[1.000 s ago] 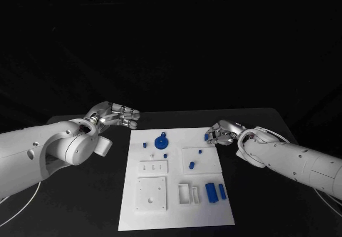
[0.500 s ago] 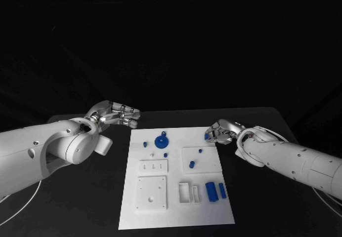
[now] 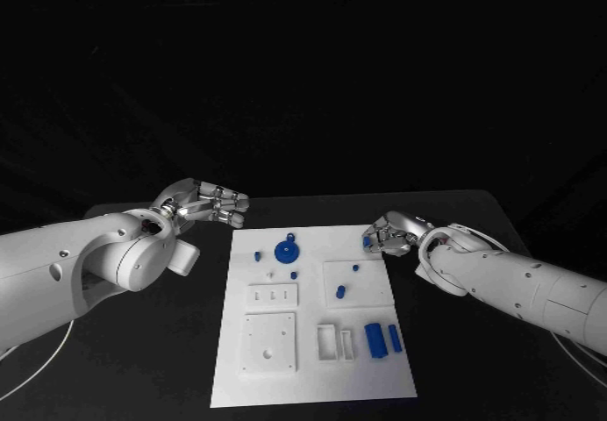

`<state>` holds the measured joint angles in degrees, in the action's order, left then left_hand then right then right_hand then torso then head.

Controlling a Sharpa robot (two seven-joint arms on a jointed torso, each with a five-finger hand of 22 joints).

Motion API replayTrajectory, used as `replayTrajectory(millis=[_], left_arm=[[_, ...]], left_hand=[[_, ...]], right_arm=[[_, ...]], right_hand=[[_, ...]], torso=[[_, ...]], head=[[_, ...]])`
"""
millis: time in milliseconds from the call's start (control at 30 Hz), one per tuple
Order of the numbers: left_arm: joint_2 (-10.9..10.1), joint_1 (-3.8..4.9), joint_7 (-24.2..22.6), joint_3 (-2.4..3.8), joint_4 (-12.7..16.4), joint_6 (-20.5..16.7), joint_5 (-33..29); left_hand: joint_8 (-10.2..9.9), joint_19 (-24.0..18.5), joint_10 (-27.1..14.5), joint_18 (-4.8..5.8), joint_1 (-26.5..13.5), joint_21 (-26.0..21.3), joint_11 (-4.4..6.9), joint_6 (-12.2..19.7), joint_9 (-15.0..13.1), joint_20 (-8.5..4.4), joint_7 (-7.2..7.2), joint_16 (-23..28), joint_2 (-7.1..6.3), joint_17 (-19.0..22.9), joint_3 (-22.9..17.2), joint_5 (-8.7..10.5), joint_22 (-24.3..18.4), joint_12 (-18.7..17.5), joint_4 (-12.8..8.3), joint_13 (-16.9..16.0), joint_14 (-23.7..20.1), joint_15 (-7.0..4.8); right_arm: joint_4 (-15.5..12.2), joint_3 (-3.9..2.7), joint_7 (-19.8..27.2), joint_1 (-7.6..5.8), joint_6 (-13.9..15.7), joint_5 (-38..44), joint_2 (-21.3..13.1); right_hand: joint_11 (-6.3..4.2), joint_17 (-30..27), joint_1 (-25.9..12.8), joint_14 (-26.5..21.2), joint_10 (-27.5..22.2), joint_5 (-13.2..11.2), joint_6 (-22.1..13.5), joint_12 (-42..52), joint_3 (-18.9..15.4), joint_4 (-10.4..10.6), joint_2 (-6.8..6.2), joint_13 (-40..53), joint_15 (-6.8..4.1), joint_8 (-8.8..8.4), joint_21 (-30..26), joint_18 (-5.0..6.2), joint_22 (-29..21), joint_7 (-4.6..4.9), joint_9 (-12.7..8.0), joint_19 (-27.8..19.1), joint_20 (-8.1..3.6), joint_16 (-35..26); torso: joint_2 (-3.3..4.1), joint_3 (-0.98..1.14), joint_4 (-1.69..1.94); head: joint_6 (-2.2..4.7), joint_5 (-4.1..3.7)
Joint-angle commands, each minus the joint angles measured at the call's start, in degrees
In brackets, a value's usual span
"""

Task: Assemble the parts on the task board

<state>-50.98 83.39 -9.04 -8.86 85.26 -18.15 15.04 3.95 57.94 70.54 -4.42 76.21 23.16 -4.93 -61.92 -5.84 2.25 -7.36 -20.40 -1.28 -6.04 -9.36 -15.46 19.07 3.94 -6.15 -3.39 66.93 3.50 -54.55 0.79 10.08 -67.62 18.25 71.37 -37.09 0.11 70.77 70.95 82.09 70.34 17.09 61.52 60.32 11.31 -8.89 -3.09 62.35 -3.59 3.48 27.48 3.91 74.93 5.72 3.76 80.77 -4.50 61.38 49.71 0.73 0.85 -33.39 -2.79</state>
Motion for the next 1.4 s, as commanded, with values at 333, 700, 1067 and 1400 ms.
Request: replayTrajectory(millis=[333, 700, 1067, 1400], left_arm=[[0.2, 0.02, -0.3, 0.04, 0.0, 1.0, 0.2], [0.2, 0.02, -0.5, 0.04, 0.0, 1.3, 0.2], [0.1, 0.03, 0.8, 0.04, 0.4, 3.6, 2.1], [1.5, 0.07, 9.4, 0.05, 0.3, 5.1, 7.1]], left_hand=[[-0.3, -0.3, -0.4, 0.29, -0.2, -0.1, -0.16, 0.4, 0.1, 0.10, 0.04, 0.3, 0.24, 0.1, -0.1, 0.04, 0.1, -0.2, -0.3, -0.1, -0.4, 0.10], [-0.3, -0.3, -0.4, 0.31, -0.6, -0.1, -0.16, 0.4, 0.0, 0.13, 0.07, 0.3, 0.33, 0.1, 0.1, 0.35, 0.2, -0.2, -0.1, -0.1, -0.3, 0.09], [-0.2, 1.8, 3.6, 0.42, -1.0, 0.7, 1.39, -1.5, 0.4, -0.94, 1.13, -1.5, 1.22, -0.9, 0.3, 1.09, 0.5, -0.1, 1.2, -0.1, 2.5, -1.21], [-0.4, 5.6, 9.4, 1.02, -4.2, 2.8, 3.12, -3.3, 1.9, -2.69, 2.26, -4.0, 0.83, -3.3, 2.0, 6.08, 1.3, -0.2, 5.2, -0.2, 6.7, -3.01]], right_arm=[[0.1, 0.01, -0.2, 0.06, 0.7, 0.3, 0.1], [0.0, 0.01, -0.7, 0.08, 3.7, 0.4, 0.3], [-3.8, 0.00, -3.3, -0.03, 6.1, 0.3, -0.8], [-10.4, -0.01, -9.0, -1.09, 5.2, 3.6, -1.8]], right_hand=[[-1.02, 0.3, 1.0, 0.5, 0.4, -5.3, 5.3, 0.3, 3.9, -0.6, 1.47, 0.3, -0.59, 0.23, 0.9, 0.62, 3.1, -1.39, 0.4, 0.2, -0.66, 0.4], [-1.67, 0.7, 0.5, 0.8, 1.1, -6.6, 9.2, 0.4, 7.3, -1.0, 1.46, 0.7, -1.17, 0.24, 1.9, 0.15, 3.2, -2.46, 0.8, 0.3, -1.29, 0.6], [-1.85, 0.8, 0.0, 1.1, 1.4, -5.4, 9.5, 0.2, 7.1, -0.8, 1.17, 0.7, -1.33, 0.20, 2.4, 0.16, 3.2, -2.64, 1.0, 0.6, -1.46, 0.7], [-1.93, 0.9, 0.0, 1.2, 1.6, -6.1, 9.2, 0.1, 7.3, 0.0, 0.78, 0.9, -1.37, 0.18, 2.5, 0.22, 3.2, -2.66, 1.0, 0.9, -1.48, 0.6]], torso=[[0.04, 0.06, -0.02], [0.04, 0.07, -0.02], [-0.13, -0.02, -0.21], [-1.54, -0.34, -0.64]], head=[[-0.19, -0.12], [-0.19, -0.08], [0.20, 0.10], [0.30, 0.84]])
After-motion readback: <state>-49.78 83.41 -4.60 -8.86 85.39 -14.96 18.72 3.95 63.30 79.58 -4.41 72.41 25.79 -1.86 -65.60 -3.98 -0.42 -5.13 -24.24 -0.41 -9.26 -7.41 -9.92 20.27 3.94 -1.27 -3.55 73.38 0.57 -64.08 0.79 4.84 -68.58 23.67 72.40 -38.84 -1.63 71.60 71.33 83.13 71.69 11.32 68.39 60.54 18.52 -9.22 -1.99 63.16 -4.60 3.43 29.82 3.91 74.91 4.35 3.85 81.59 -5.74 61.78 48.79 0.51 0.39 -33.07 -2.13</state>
